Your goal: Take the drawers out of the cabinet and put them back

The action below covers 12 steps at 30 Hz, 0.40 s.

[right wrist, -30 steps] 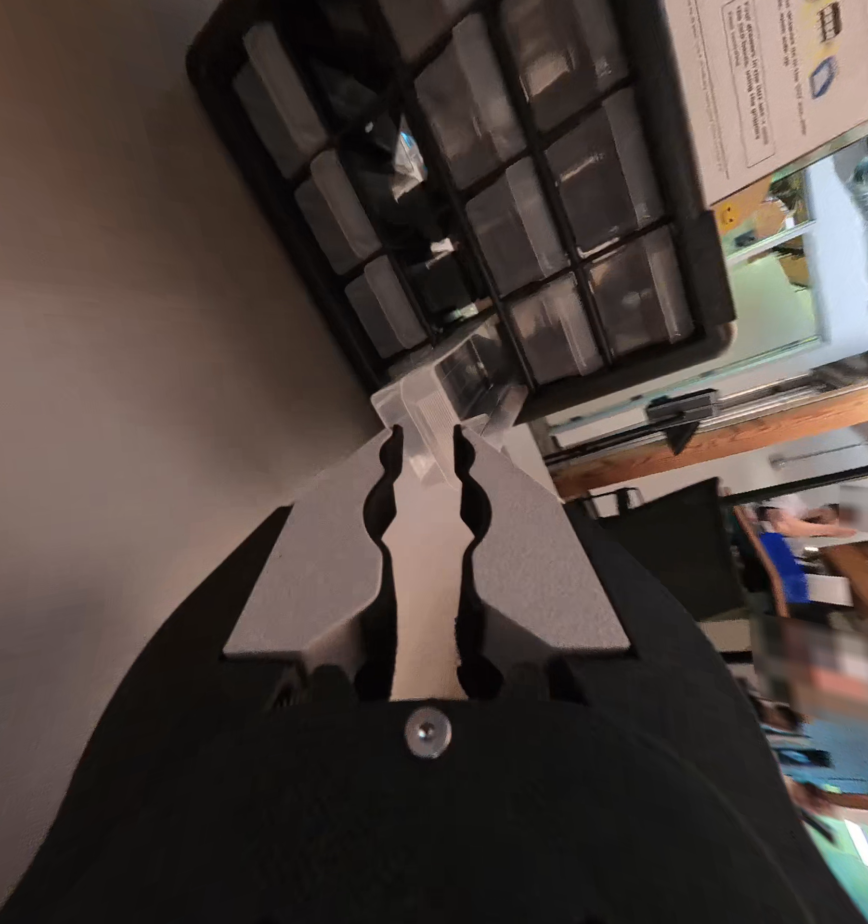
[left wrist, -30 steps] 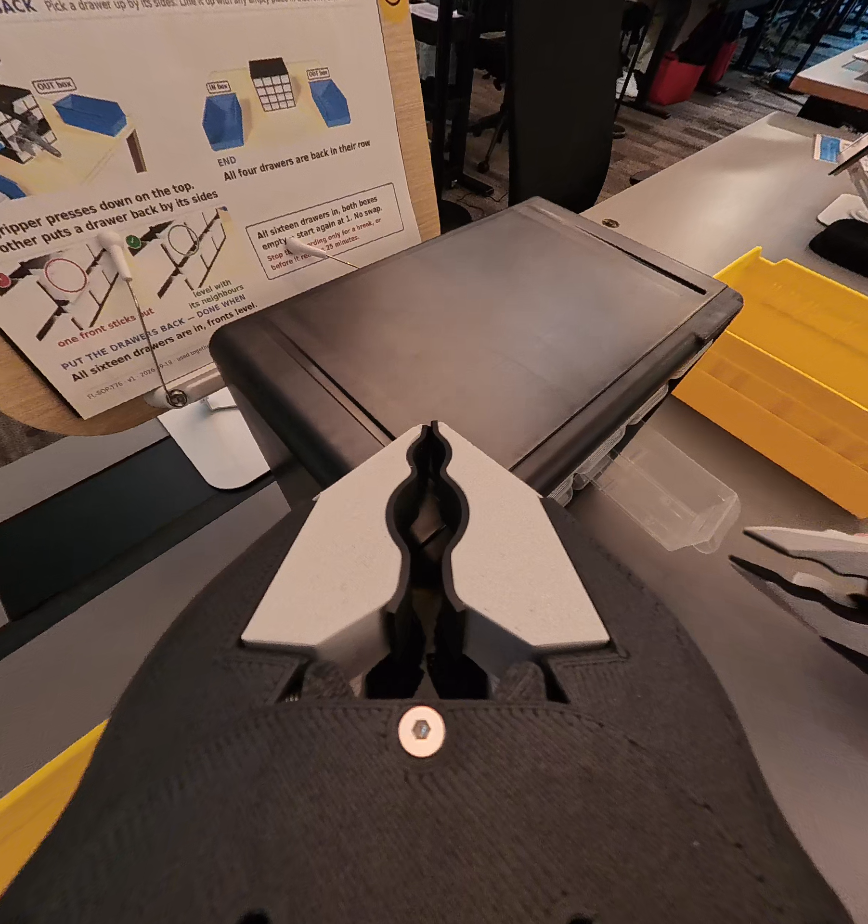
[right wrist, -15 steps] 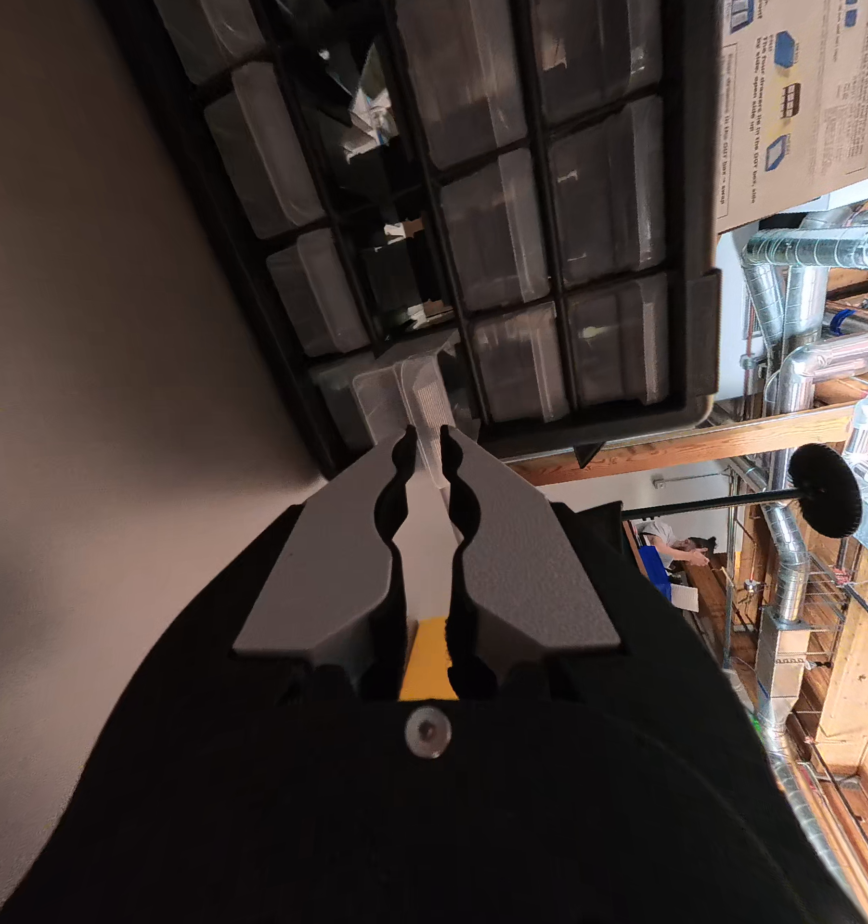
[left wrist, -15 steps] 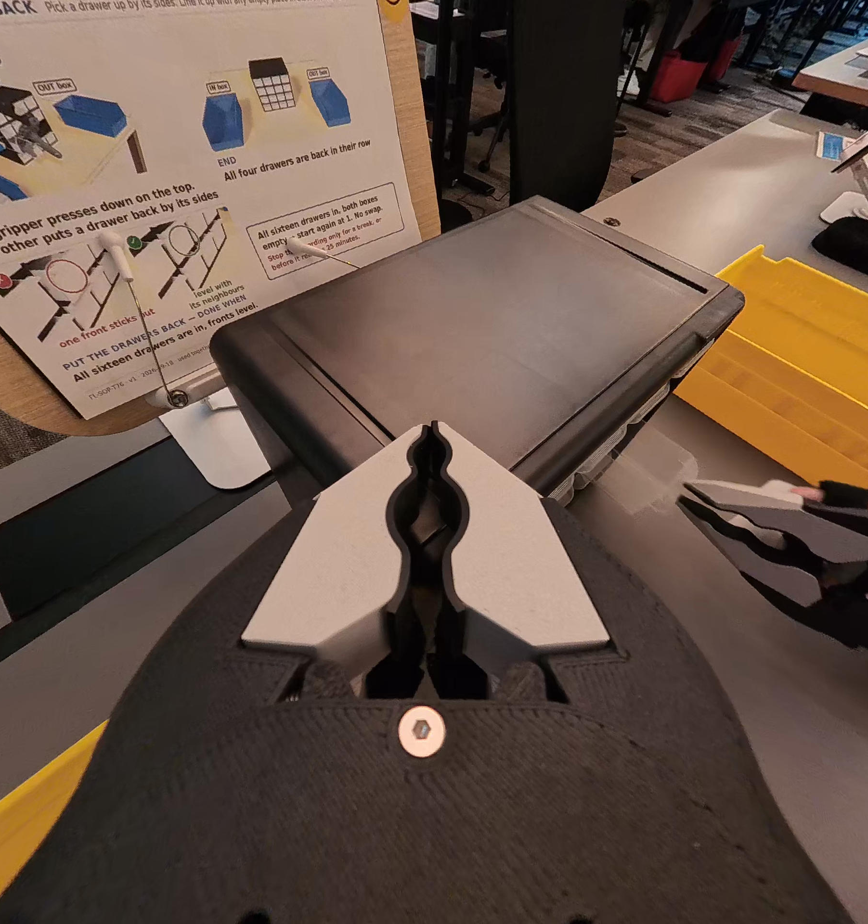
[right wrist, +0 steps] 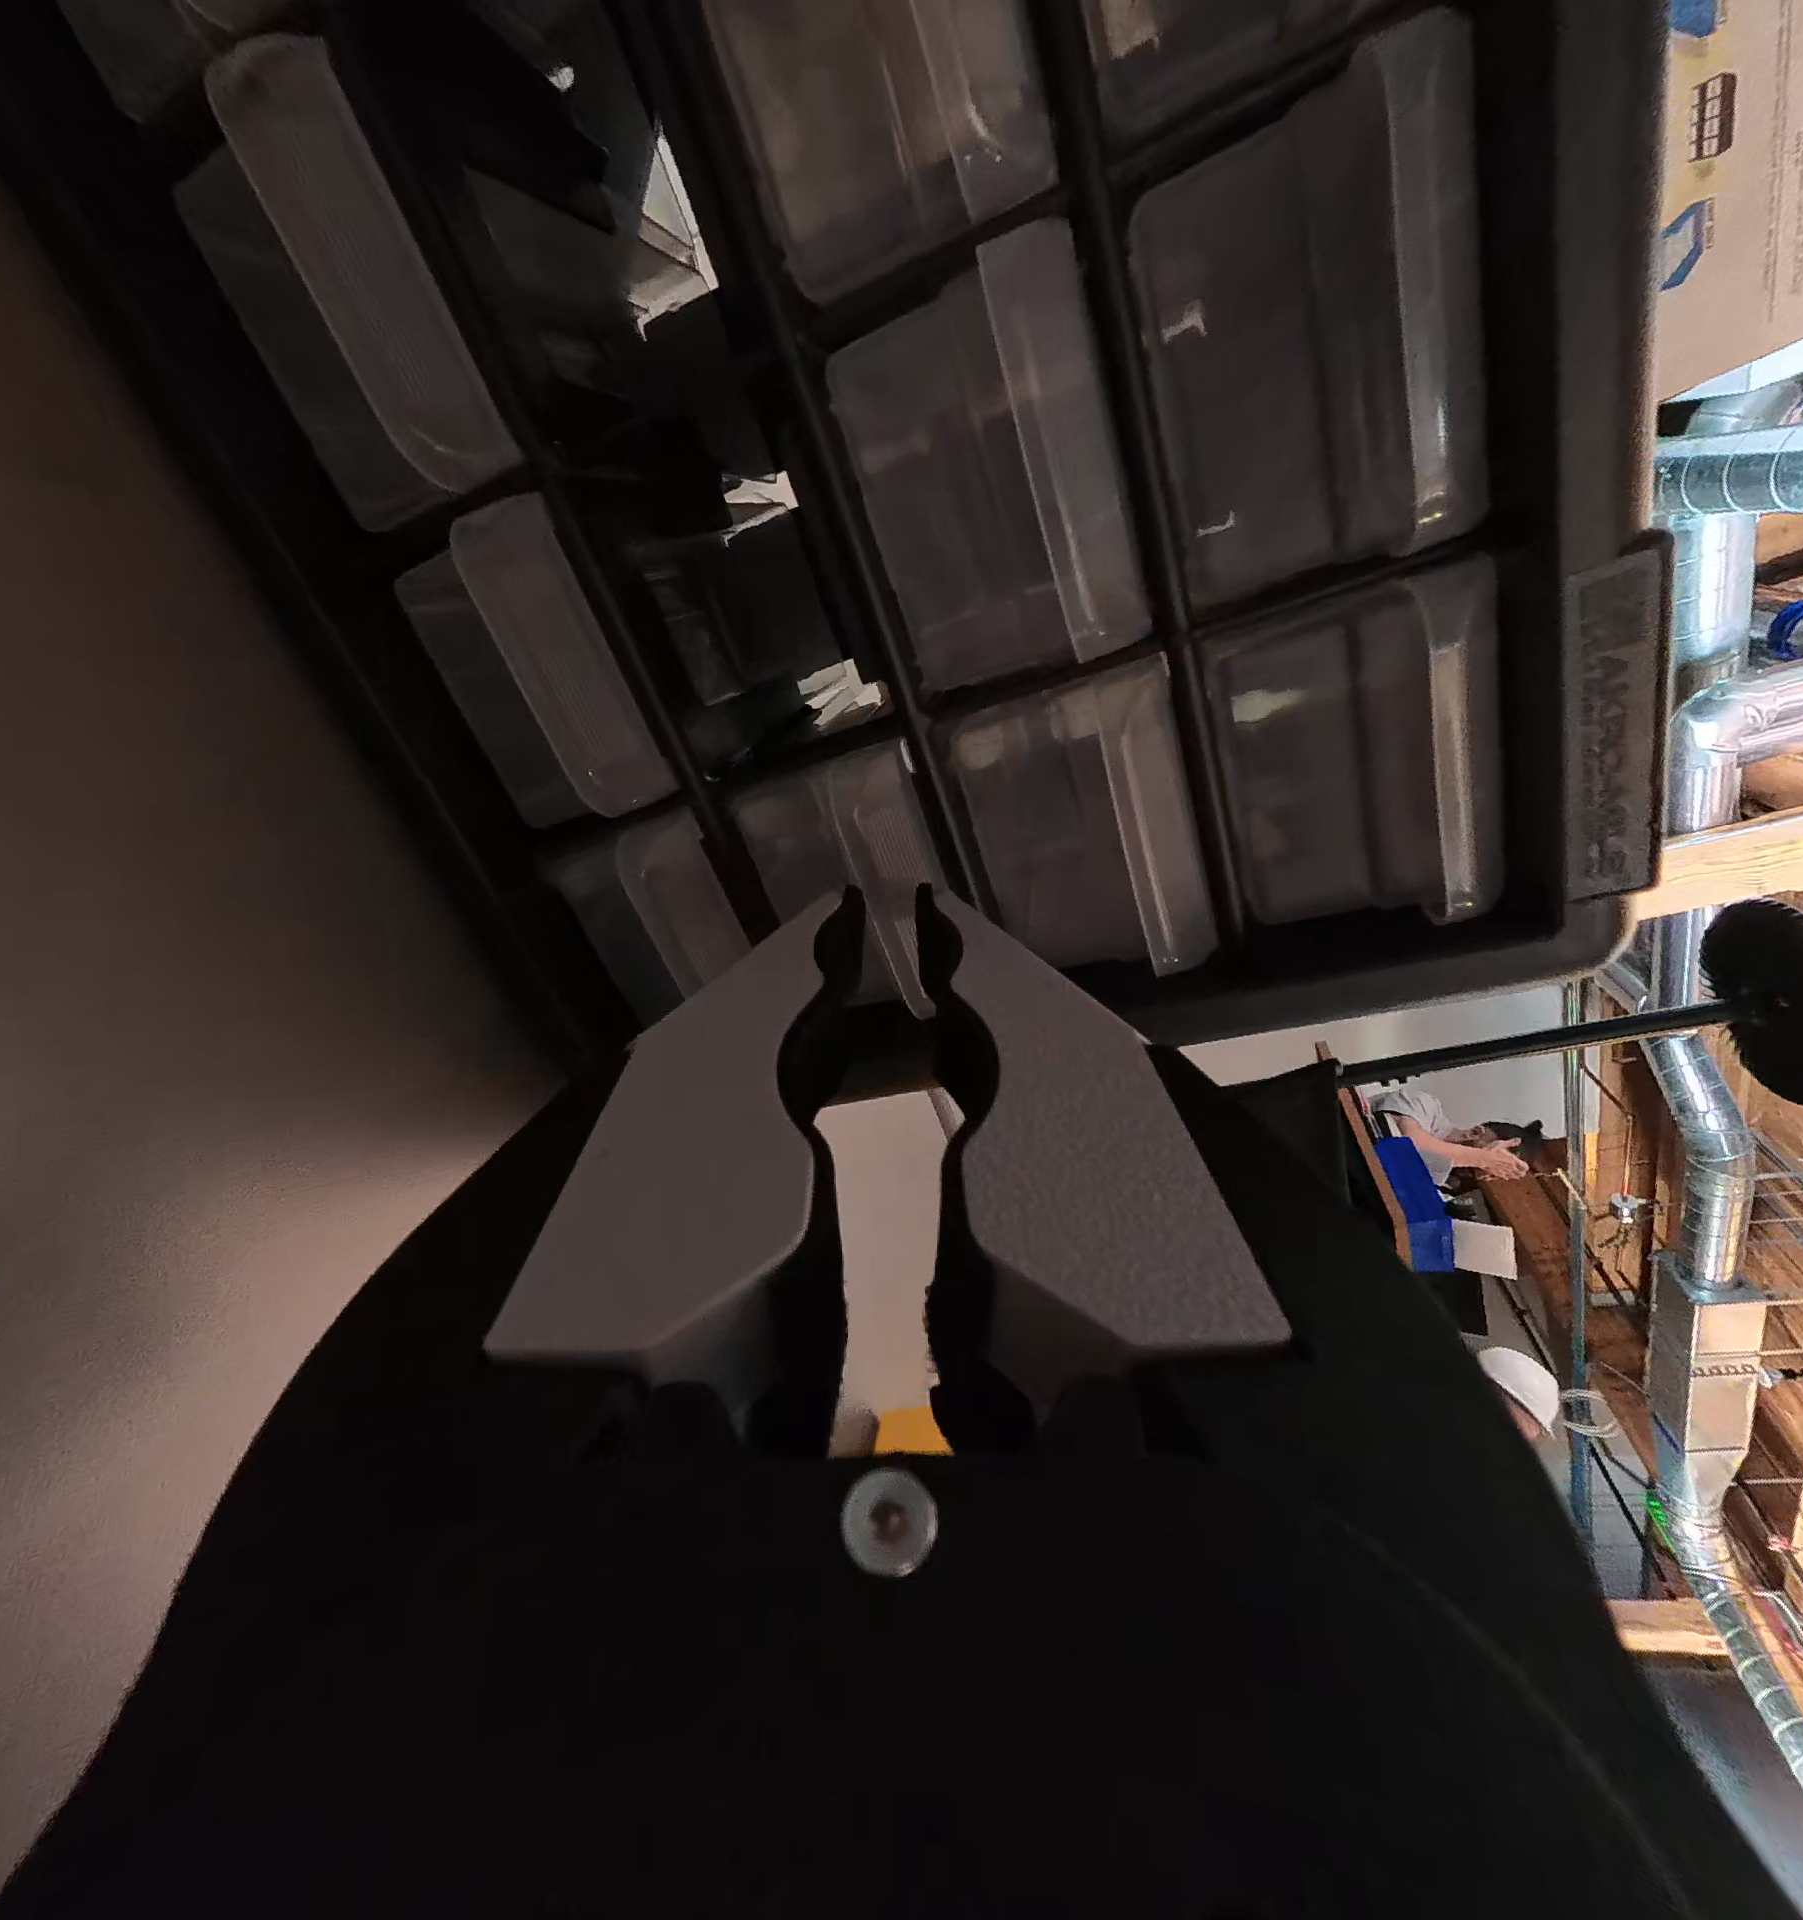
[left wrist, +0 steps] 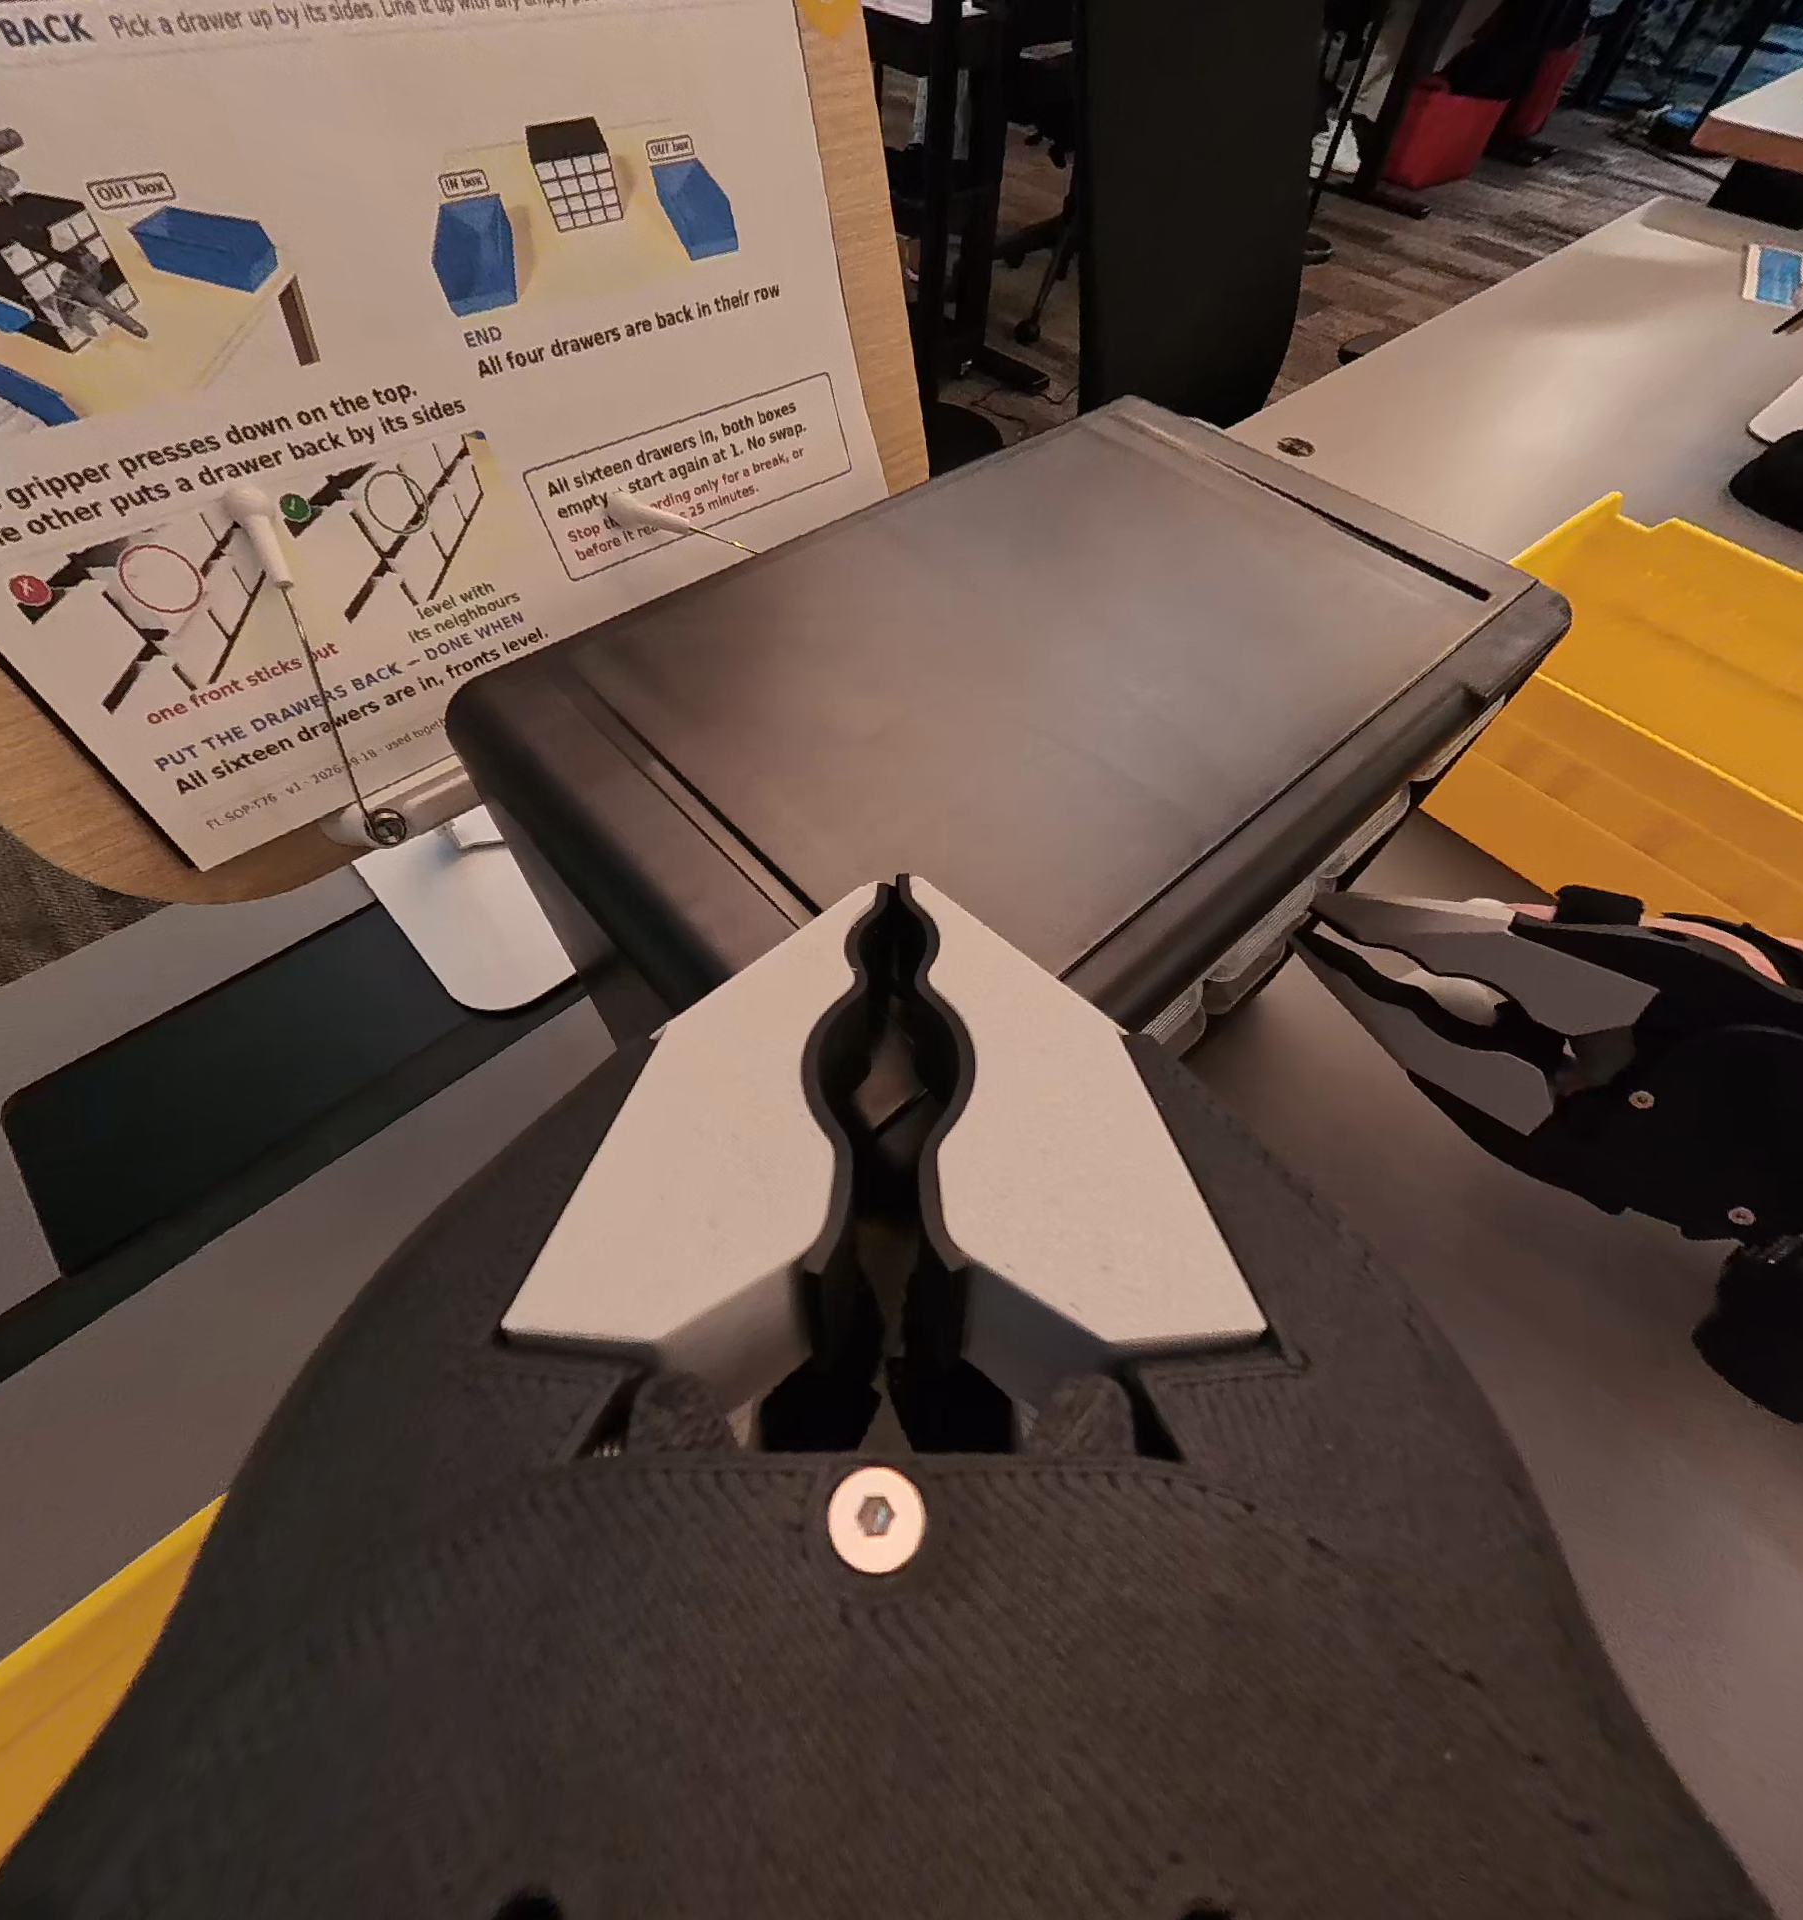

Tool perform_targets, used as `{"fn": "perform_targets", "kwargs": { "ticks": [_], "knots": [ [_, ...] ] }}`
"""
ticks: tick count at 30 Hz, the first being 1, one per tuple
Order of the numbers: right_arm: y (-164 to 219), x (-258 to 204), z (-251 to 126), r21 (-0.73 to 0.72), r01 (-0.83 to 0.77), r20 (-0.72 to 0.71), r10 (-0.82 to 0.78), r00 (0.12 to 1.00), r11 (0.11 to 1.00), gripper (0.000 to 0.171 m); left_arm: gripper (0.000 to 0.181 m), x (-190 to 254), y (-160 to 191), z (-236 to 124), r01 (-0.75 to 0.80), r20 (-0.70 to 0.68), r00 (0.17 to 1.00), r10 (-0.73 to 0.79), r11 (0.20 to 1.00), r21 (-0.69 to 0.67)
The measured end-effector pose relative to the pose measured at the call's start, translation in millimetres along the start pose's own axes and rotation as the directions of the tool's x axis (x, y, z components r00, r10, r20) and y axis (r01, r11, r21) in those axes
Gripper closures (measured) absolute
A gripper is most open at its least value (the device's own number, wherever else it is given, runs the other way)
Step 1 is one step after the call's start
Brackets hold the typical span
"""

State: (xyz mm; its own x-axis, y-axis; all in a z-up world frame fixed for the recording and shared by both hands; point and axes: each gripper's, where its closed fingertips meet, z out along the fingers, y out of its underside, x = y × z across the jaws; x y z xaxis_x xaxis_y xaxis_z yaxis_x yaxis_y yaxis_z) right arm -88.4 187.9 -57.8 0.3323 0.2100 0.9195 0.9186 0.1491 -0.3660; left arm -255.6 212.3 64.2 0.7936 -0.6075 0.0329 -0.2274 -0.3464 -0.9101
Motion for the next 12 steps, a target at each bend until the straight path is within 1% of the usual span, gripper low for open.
{"fn": "perform_targets", "kwargs": {
  "ticks": [1,2,3,6,8,10,11,12],
  "knots": [
    [0,0,0,0.004,-0.008,0.002,0.008,1.000,1.000,0.162,0.181,0,0,0,-0.001,0.001,1.000,0.001,1.000,-0.001],
    [-1,-1,-1,0.014,-0.022,0.004,0.021,1.000,1.000,0.162,0.181,0,0,0,-0.001,0.002,1.000,0.001,1.000,-0.001],
    [-5,-2,-4,0.041,-0.035,0.016,0.034,0.999,0.999,0.158,0.181,0,0,0,-0.002,0.004,1.000,0.002,1.000,-0.002],
    [-25,1,-23,0.171,-0.122,0.067,0.112,0.991,0.978,0.155,0.181,0,0,0,-0.006,0.009,1.000,0.006,1.000,-0.003],
    [-51,28,-43,0.298,-0.253,0.086,0.238,0.968,0.921,0.155,0.181,0,0,0,-0.008,0.011,1.000,0.008,1.000,-0.004],
    [-73,74,-60,0.402,-0.401,0.108,0.392,0.914,0.823,0.166,0.181,0,0,0,-0.007,0.015,1.000,0.008,1.000,-0.006],
    [-80,97,-63,0.424,-0.470,0.128,0.462,0.877,0.774,0.169,0.181,0,0,0,-0.009,0.019,1.000,0.009,1.000,-0.007],
    [-83,116,-60,0.413,-0.533,0.159,0.518,0.841,0.739,0.169,0.181,0,0,0,-0.012,0.023,1.000,0.012,1.000,-0.009]
  ]
}}
